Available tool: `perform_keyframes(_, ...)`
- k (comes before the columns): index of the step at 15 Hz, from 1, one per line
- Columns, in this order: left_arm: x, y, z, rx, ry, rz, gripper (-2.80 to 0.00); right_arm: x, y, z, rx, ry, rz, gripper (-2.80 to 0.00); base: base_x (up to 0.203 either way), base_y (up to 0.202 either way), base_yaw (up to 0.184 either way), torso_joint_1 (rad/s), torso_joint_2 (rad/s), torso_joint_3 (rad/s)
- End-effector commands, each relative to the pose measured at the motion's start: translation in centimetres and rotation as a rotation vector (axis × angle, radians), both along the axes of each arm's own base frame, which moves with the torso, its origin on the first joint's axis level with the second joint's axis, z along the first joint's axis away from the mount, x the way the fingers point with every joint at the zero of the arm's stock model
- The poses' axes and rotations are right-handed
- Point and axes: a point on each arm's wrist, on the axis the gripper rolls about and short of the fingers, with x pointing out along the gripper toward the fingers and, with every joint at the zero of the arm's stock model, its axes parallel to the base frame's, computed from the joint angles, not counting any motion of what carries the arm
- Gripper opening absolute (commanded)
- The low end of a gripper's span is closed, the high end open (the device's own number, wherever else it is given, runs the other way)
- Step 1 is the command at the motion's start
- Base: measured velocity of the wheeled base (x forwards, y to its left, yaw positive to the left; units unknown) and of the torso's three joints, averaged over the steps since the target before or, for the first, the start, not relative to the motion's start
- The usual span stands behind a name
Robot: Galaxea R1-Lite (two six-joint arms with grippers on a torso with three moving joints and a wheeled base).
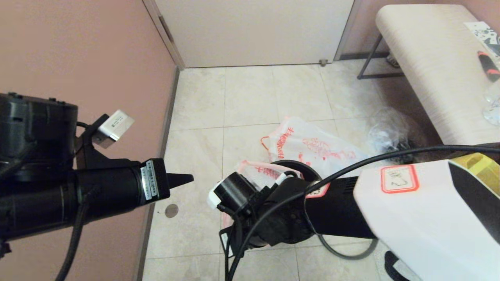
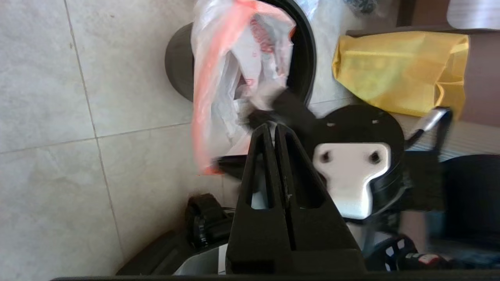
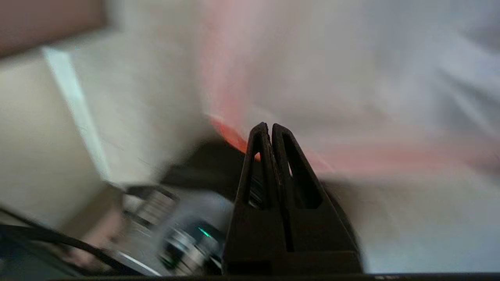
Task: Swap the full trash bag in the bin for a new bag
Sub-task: Put the new garbage bag on the trash can
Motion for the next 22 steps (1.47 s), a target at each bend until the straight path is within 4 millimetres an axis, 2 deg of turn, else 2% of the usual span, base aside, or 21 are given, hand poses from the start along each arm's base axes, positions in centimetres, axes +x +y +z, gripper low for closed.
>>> perform_keyframes(1,-0.2,0.0,0.1,-0.005,-0.002,-0.003,-2.80,-0.9,-2.6,2.4,-0.055,-0.004,-0.044,-2.80,0.000,0.000,0.000,0.000,0.00,0.000)
perform_keyframes(3,-0.2,0.0,0.1,-0.004,-0.001,-0.002,-2.80,0.4,-5.3,2.1,-0.164,-0.032,-0.171,-2.80,0.000,0.000,0.000,0.000,0.00,0.000)
perform_keyframes(6,0.0,-0.4,-0.4,0.005,0.017,-0.016,-2.80,3.5,-8.6,2.0,-0.173,-0.032,-0.319,-2.80,0.000,0.000,0.000,0.000,0.00,0.000)
perform_keyframes(7,0.3,-0.6,-0.6,0.011,0.026,-0.016,-2.80,3.2,-8.2,2.3,-0.151,-0.032,-0.311,-2.80,0.000,0.000,0.000,0.000,0.00,0.000)
perform_keyframes(8,0.8,-0.9,-1.0,0.020,0.042,-0.016,-2.80,2.1,-7.0,2.5,-0.126,-0.033,-0.269,-2.80,0.000,0.000,0.000,0.000,0.00,0.000)
perform_keyframes(10,0.8,-1.1,-1.2,0.026,0.054,-0.023,-2.80,1.1,-4.9,1.3,-0.128,-0.016,-0.210,-2.80,0.000,0.000,0.000,0.000,0.00,0.000)
perform_keyframes(11,1.0,-1.3,-1.5,0.033,0.065,-0.025,-2.80,1.3,-4.1,0.9,-0.118,-0.017,-0.198,-2.80,0.000,0.000,0.000,0.000,0.00,0.000)
perform_keyframes(14,3.3,-1.8,-3.7,0.080,0.146,0.013,-2.80,1.5,-2.2,0.0,-0.083,0.003,-0.158,-2.80,0.000,0.000,0.000,0.000,0.00,0.000)
perform_keyframes(16,4.9,-2.1,-5.4,0.110,0.211,0.026,-2.80,1.0,-2.1,0.7,-0.039,0.032,-0.124,-2.80,0.000,0.000,0.000,0.000,0.00,0.000)
perform_keyframes(18,5.7,-2.6,-6.6,0.095,0.269,-0.030,-2.80,0.7,-2.4,1.2,-0.031,0.038,-0.129,-2.80,0.000,0.000,0.000,0.000,0.00,0.000)
perform_keyframes(22,7.2,-3.7,-8.3,0.056,0.289,-0.052,-2.80,1.6,-4.6,1.2,-0.078,-0.024,-0.317,-2.80,0.000,0.000,0.000,0.000,0.00,0.000)
